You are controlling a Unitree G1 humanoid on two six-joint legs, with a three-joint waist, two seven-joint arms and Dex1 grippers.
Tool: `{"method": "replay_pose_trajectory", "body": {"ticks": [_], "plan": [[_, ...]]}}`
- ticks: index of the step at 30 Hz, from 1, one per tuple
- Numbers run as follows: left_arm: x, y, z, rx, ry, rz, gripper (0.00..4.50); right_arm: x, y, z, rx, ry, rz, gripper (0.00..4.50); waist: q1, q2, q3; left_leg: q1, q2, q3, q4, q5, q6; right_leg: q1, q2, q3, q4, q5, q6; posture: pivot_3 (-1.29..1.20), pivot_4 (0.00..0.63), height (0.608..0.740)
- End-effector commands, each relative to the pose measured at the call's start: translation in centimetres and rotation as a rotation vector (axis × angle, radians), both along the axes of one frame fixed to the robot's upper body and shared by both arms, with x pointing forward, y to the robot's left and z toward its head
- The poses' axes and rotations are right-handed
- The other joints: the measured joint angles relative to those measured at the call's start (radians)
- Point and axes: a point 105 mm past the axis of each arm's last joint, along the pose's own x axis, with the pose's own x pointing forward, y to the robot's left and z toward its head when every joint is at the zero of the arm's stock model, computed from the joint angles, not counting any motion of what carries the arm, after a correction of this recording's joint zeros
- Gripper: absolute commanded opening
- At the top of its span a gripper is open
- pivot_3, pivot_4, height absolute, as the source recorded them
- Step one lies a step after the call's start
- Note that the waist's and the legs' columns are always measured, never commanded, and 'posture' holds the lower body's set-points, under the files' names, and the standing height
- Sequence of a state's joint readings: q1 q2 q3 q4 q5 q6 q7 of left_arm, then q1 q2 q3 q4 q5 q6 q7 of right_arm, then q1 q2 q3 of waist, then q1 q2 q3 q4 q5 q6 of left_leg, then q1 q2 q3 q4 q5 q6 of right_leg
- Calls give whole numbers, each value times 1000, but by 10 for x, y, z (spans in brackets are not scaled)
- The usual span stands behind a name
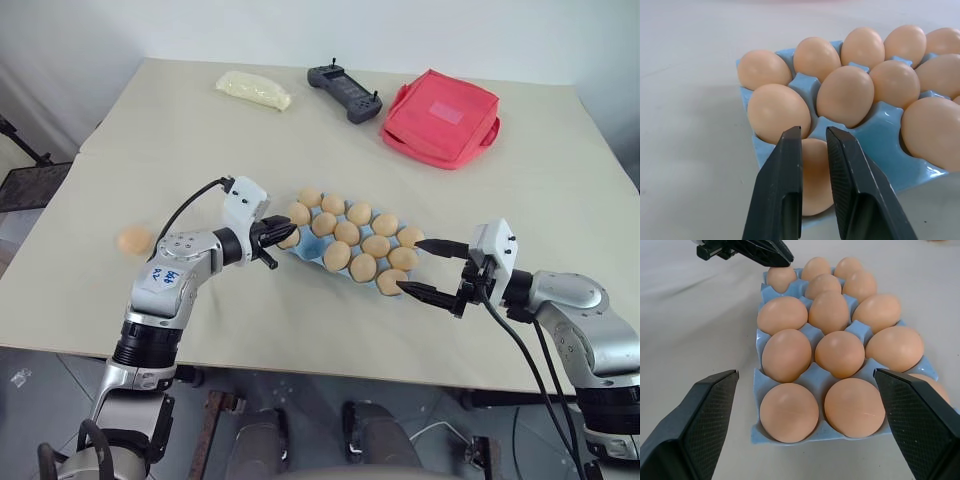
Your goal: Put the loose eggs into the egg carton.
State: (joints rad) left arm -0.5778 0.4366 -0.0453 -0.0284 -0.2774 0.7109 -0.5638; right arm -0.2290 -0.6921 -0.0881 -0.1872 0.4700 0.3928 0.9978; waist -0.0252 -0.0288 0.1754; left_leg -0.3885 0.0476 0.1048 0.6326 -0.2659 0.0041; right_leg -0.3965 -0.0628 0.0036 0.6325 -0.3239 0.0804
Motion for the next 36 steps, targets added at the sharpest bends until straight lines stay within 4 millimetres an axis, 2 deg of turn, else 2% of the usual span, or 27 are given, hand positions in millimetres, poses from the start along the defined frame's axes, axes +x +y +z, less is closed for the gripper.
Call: {"method": "replay_pose_trajectory", "body": {"ticks": [1, 6, 9, 14, 26, 30, 36], "plan": [[-5, -3, 22, -104, -31, -9, 839, 0, -2, 12, 3, -52, -2, 4500, 0, 0, 0, 0, 0, 0, 0, 0, 0, 0, 0, 0, 0, 0, 0, 0, 150, 740], [-14, -12, 39, -232, -16, -64, 839, 1, 0, 13, 4, -53, 1, 4500, 0, 0, 0, 0, 0, 0, 0, 0, 0, 0, 0, 0, 0, 0, 0, 0, 150, 740], [-17, -15, 41, -248, 4, -82, 839, 2, 1, 13, 6, -55, 3, 4500, 0, 0, 0, 0, 0, 0, 0, 0, 0, 0, 0, 0, 0, 0, 0, 0, 150, 740], [-21, -22, 35, -245, 38, -118, 839, 2, 2, 14, 6, -55, 3, 4500, 0, 0, 0, 0, 0, 0, 1, 0, 0, 0, 0, 0, 1, 0, 0, 0, 150, 740], [-12, -37, 13, -173, 56, -143, 839, 1, 2, 13, 9, -55, -3, 4500, 0, 0, 0, 0, 0, 0, 1, 0, 0, 0, 0, 0, 1, 0, 0, 0, 150, 740], [-8, -40, 14, -154, 33, -136, 839, 1, 2, 13, 10, -55, -6, 4500, 0, 0, 0, 0, 0, 0, 1, 0, 0, 0, 0, 0, 1, 0, 0, 0, 150, 740], [-13, -37, 20, -161, 14, -138, 839, -1, 1, 12, 8, -48, -9, 4500, 0, 0, 0, 0, 0, 0, 1, 0, 0, 0, 0, 0, 0, 0, 0, 0, 150, 740]]}}
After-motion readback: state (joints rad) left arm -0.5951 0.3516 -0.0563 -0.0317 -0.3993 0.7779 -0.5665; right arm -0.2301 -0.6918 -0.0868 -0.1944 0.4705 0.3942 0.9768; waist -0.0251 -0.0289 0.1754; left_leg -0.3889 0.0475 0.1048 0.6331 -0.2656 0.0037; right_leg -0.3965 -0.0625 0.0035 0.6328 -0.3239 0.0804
